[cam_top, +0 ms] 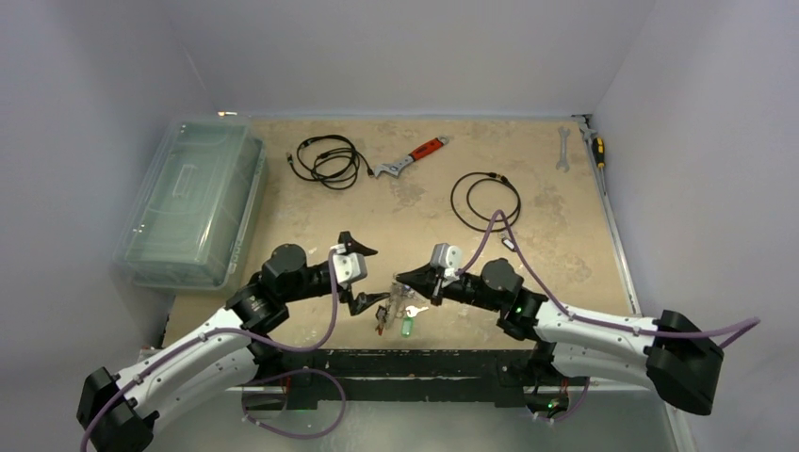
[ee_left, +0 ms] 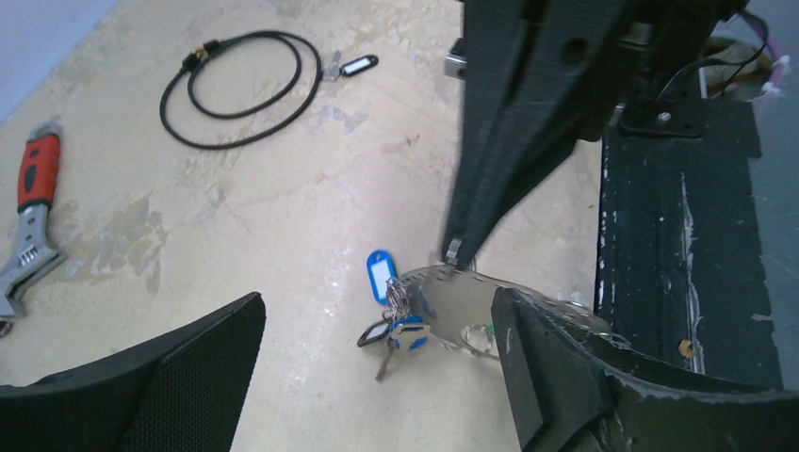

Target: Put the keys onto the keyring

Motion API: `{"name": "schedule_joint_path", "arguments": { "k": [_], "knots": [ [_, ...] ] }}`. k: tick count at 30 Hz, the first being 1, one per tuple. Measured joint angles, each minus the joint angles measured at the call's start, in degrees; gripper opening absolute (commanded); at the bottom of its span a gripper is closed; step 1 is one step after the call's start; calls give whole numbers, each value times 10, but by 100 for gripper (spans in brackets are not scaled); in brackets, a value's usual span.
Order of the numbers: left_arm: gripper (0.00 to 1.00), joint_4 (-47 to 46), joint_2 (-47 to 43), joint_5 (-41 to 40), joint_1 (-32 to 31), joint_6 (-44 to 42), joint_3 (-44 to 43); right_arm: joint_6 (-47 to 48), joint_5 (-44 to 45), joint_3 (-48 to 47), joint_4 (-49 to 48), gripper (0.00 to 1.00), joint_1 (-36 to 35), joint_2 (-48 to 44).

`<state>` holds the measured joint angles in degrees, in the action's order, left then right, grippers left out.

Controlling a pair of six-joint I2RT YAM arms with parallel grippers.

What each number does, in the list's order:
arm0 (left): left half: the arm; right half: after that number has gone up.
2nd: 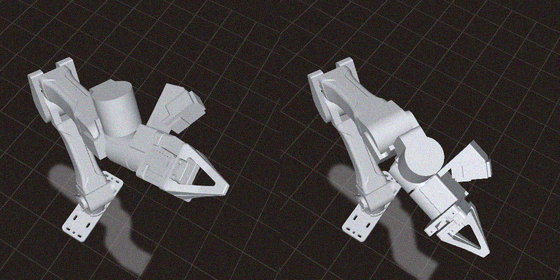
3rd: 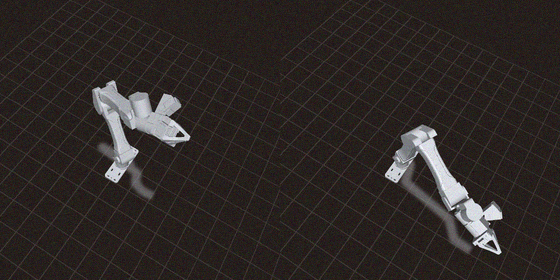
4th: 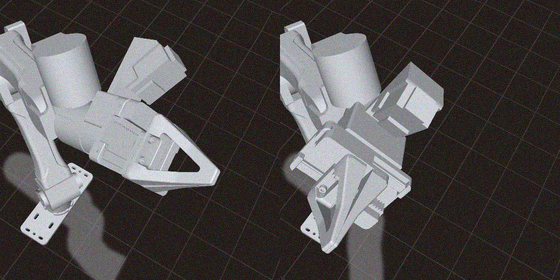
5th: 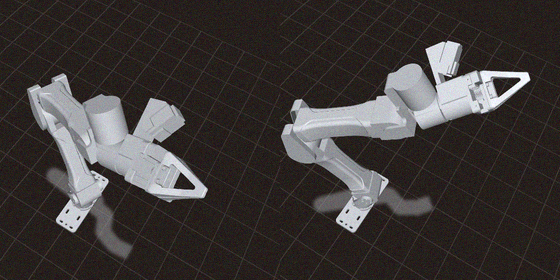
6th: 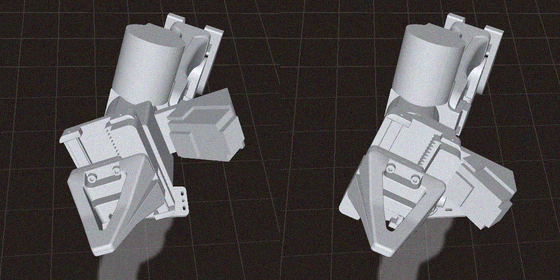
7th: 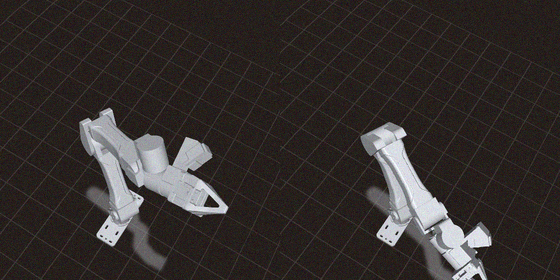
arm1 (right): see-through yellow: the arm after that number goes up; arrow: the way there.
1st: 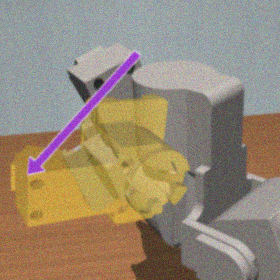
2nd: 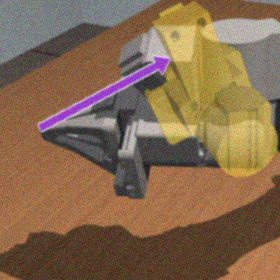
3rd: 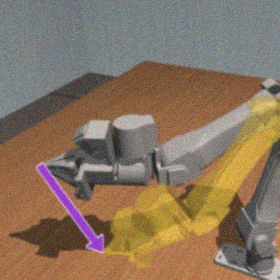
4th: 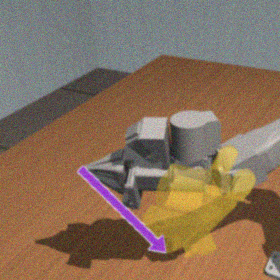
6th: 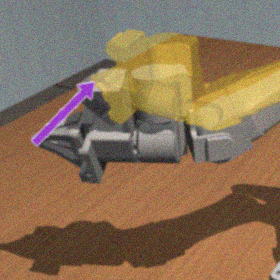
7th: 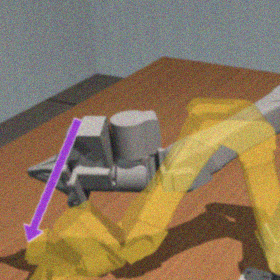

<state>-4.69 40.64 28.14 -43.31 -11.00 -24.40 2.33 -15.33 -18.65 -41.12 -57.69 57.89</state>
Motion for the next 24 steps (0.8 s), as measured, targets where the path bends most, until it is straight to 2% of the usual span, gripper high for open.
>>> {"name": "schedule_joint_path", "arguments": {
  "k": [5,11,17,20,24],
  "knots": [
    [98,-5,-3,-32,-2,28,0,18,60,-35,114,0,1,-54],
    [99,14,76,-120,-2,133,-49,27,140,-77,233,0,1,-106],
    [99,59,177,-161,-2,196,-168,16,220,-105,306,0,1,-149],
    [98,47,180,-181,-2,210,-173,11,249,-115,332,0,1,-165],
    [93,23,194,-249,-2,220,-177,2,294,-126,362,0,1,-195]
  ]
}}
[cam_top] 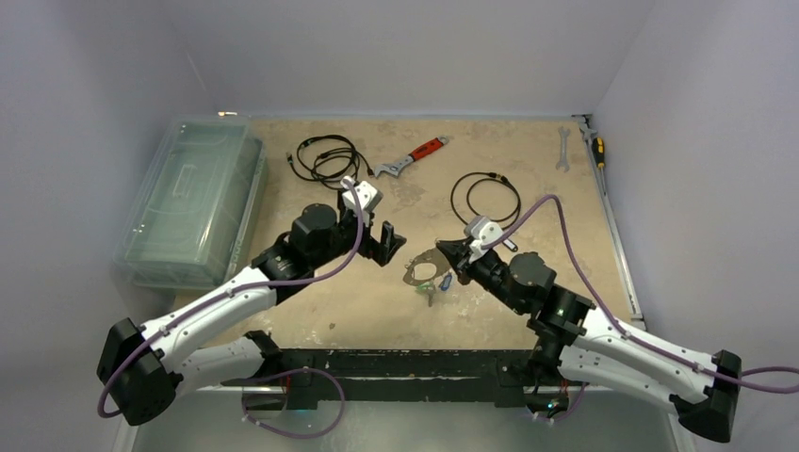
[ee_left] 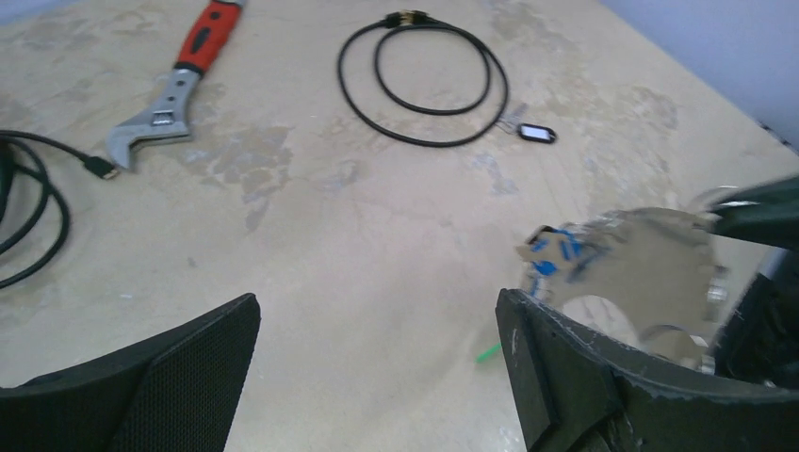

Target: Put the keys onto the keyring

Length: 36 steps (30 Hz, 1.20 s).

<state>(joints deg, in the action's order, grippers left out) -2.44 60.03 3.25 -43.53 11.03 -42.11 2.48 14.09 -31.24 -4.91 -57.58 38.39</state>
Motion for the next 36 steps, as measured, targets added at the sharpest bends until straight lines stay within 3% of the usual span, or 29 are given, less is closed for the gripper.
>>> {"name": "schedule_joint_path", "arguments": {
  "k": [5,13,24,36],
  "knots": [
    [88,-13,99,-70,0,30,-55,-10,82,-38,50,0,0,-30],
    [78,-27,258,-82,-1,96,-152,5,180,-122,106,0,0,-73],
    [73,-19,534,-63,-76,118,-403,31,210,-266,178,0,2,-116],
    [65,37,730,-113,-167,119,-604,47,212,-368,226,0,4,-118]
  ]
}}
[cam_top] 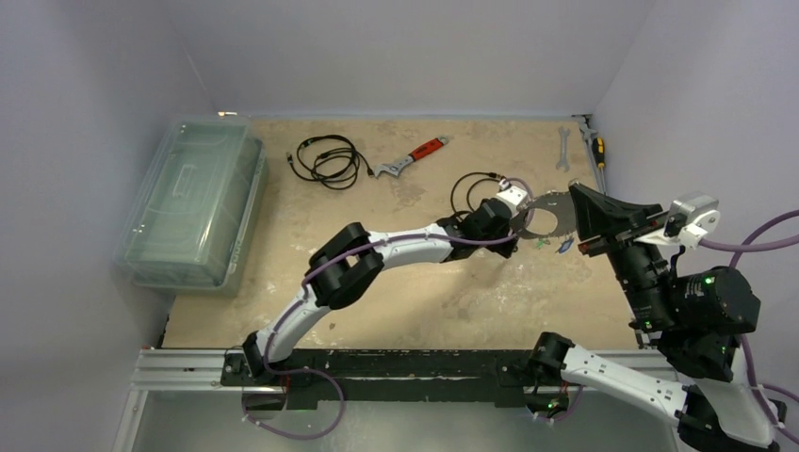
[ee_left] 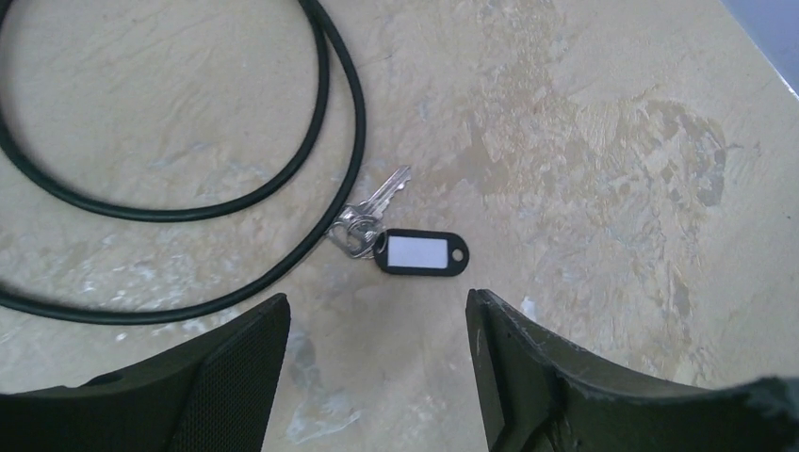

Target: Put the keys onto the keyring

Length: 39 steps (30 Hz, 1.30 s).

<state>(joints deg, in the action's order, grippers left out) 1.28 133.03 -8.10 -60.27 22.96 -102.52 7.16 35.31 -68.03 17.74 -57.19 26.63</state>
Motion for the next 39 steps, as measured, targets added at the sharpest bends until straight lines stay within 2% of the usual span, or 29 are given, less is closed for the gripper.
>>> {"name": "schedule_joint_path", "arguments": {
  "k": [10,19,25,28,32,39],
  "knots": [
    [52,64,113,-97,-30,0,-162,0,-1,-1,25,0,2,-12],
    [29,79,143,-151,-29,0,-188,-3,-3,-1,34,0,2,-19],
    [2,80,143,-154,-29,0,-188,-7,-5,4,39,0,2,-19],
    [0,68,143,-156,-29,0,-182,-9,-6,8,40,0,2,-19],
    [0,37,105,-158,-29,0,-113,-12,-16,15,39,0,2,-19],
    [0,-6,-80,-156,-29,-1,174,-20,-23,42,32,0,2,-19]
  ]
}}
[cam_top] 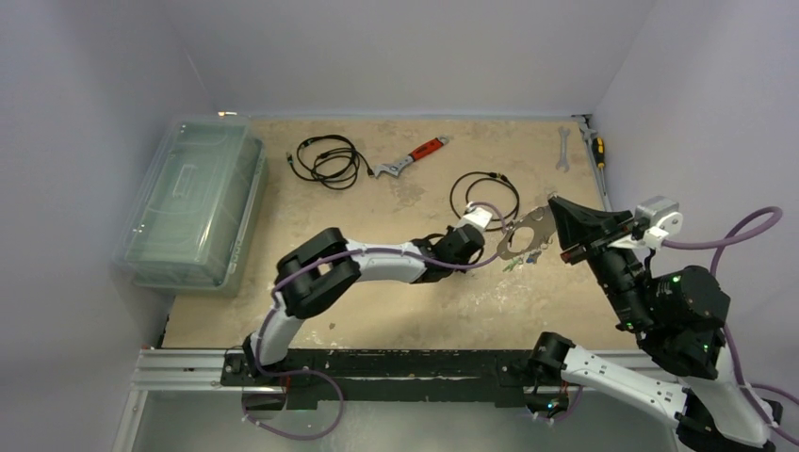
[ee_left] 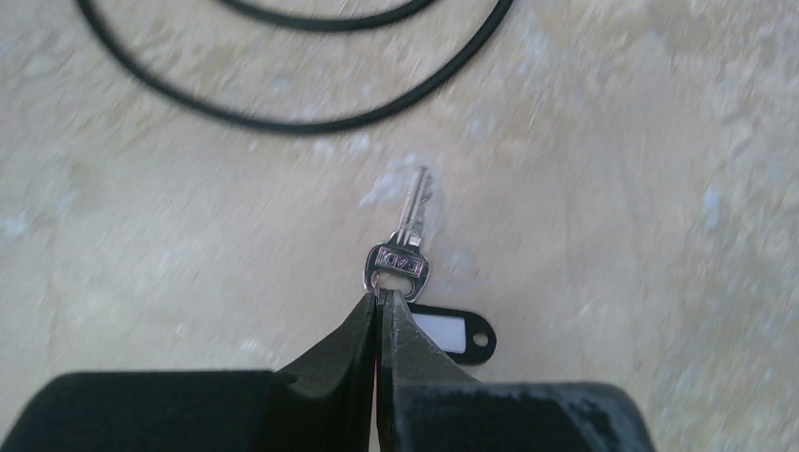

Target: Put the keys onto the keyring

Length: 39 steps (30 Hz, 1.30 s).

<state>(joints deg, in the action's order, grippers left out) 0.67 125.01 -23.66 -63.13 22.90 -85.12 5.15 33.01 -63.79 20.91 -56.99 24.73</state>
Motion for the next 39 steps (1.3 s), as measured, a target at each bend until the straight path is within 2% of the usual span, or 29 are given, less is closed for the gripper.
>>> {"name": "schedule_joint_path", "arguments": {
  "k": [8,12,15,18,24,27,33,39],
  "knots": [
    [0,-29,-211,8,0,2,283,-27,-28,54,-22,0,0,9],
    [0,-12,-305,3,0,6,367,-58,-50,95,-21,0,0,12],
    [6,7,-365,-3,1,6,409,-78,-68,125,-12,0,-1,15],
    [13,26,-416,-6,5,10,439,-98,-91,150,-4,0,-1,27],
    [38,68,-466,-13,17,33,473,-139,-147,182,15,0,-1,85],
    [44,96,-484,-22,23,44,482,-153,-170,202,16,0,-1,106],
    [45,124,-545,-33,31,58,492,-153,-194,206,19,0,-1,155],
    [42,122,-540,-21,35,78,495,-147,-215,218,-18,0,-1,223]
  ]
}}
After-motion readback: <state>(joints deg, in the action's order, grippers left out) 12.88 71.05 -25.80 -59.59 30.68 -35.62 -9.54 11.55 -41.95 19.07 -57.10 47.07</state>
